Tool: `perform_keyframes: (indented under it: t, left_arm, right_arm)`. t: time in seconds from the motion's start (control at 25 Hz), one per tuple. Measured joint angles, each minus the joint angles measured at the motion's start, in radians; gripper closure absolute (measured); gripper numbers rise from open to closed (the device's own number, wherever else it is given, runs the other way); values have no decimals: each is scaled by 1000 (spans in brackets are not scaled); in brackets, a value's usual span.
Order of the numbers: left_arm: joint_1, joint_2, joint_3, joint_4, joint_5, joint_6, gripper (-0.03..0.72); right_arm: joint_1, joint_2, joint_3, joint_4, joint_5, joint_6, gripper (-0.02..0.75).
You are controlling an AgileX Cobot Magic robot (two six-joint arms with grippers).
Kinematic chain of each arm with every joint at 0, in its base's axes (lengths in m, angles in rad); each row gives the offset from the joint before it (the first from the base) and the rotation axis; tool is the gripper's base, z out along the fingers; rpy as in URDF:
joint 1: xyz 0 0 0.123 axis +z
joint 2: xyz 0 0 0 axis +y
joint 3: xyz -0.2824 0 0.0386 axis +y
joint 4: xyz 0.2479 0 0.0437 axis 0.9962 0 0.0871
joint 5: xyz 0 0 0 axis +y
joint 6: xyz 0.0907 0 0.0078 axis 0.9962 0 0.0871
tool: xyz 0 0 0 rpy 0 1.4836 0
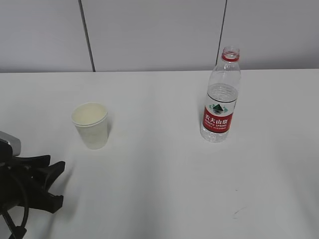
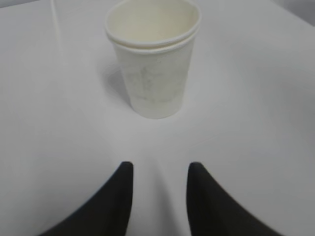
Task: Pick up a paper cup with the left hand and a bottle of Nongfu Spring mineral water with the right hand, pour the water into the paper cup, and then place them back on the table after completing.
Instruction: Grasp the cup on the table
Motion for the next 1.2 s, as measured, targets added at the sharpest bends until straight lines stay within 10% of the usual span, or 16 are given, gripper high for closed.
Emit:
perform_keyframes:
  t: [0.16,0.48,1.2]
  left_arm:
    - [0,1,-11,24,-1,0,414]
    - [0,21,-126,42,-4,0,84]
    - [0,324,-419,6,-4,-19,87]
  right_arm:
    - [0,0,0,0,0,0,151]
    - [0,0,0,0,0,0,151]
    - [0,0,0,0,-2,2,151]
